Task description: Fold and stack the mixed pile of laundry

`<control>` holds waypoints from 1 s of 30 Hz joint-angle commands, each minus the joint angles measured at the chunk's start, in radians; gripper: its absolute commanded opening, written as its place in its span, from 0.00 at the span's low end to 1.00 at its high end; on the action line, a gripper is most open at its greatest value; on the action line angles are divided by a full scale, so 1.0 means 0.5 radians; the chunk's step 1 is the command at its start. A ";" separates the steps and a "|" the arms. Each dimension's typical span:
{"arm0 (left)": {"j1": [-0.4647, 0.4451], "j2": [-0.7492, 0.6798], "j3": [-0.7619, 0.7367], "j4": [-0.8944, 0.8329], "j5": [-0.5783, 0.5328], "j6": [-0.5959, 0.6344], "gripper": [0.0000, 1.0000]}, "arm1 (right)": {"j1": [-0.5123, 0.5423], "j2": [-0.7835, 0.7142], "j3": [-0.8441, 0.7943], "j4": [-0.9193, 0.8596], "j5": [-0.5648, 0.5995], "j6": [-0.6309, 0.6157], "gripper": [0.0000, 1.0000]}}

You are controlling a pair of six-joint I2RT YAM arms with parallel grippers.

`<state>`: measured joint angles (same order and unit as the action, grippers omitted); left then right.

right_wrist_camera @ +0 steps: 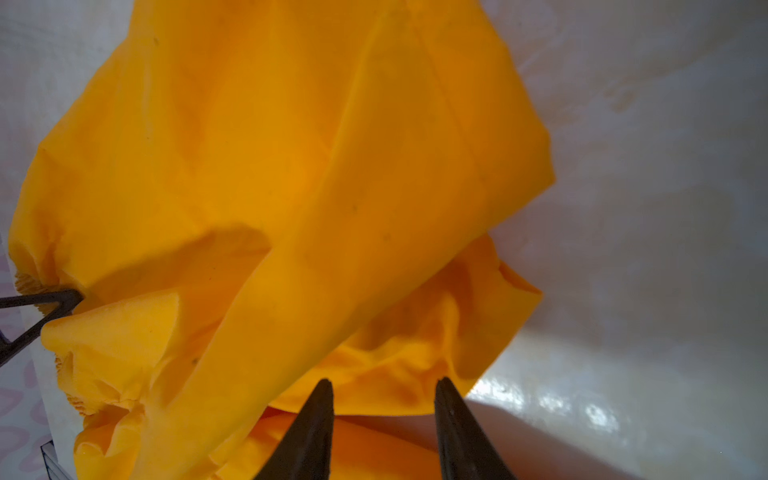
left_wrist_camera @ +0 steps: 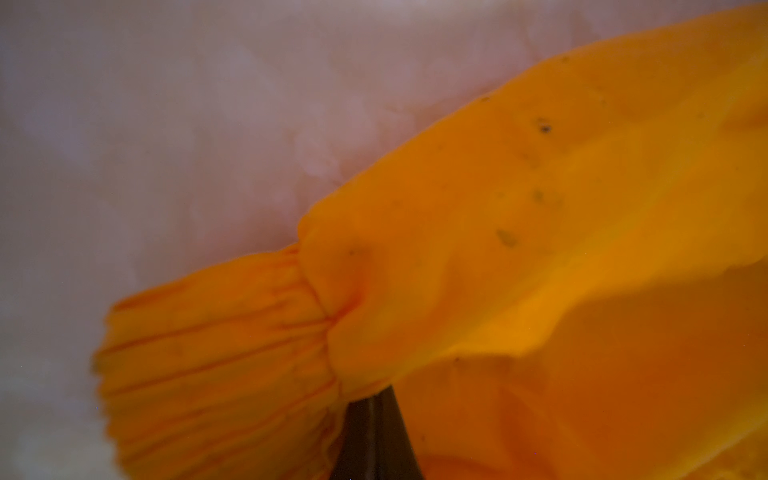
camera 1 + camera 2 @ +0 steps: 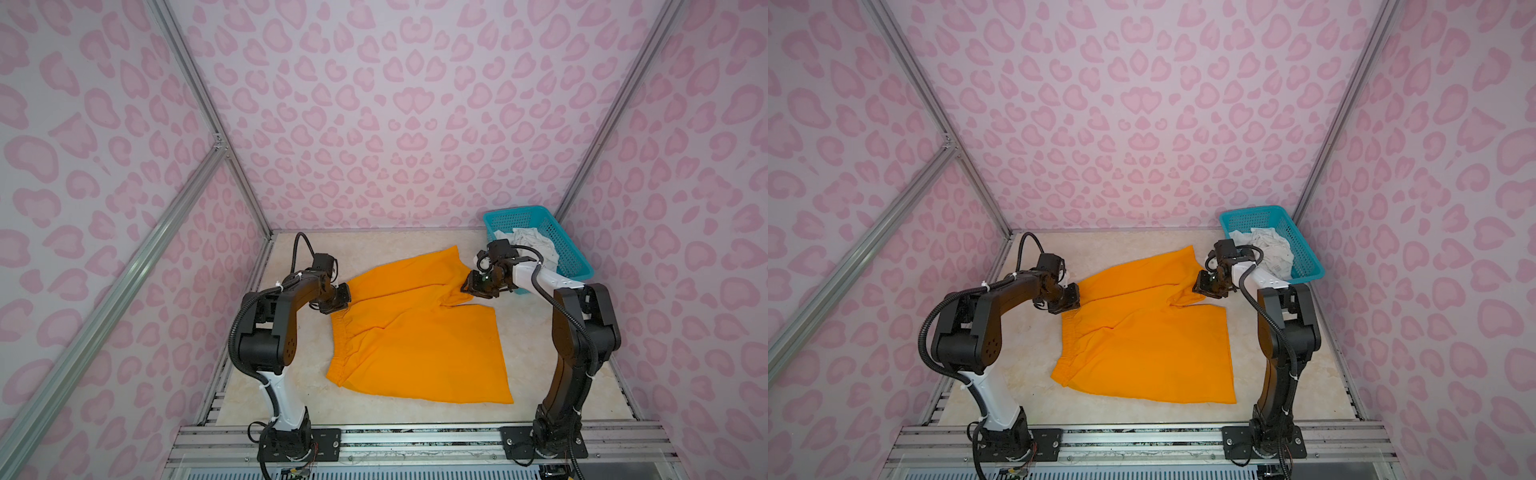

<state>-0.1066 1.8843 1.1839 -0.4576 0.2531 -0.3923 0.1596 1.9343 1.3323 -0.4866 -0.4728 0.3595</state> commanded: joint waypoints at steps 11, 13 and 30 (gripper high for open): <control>0.002 -0.058 -0.060 -0.015 0.021 0.009 0.03 | -0.006 0.290 0.101 0.346 0.023 0.350 0.46; 0.002 -0.052 -0.064 -0.013 0.027 0.009 0.03 | -0.003 0.321 0.097 0.391 -0.002 0.382 0.46; 0.002 -0.016 -0.119 0.060 0.092 -0.015 0.03 | 0.170 0.500 0.427 0.141 0.315 0.301 0.18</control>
<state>-0.1059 1.8717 1.1316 -0.4198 0.2924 -0.4004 0.2363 2.1715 1.5341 -0.3378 -0.3756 0.5304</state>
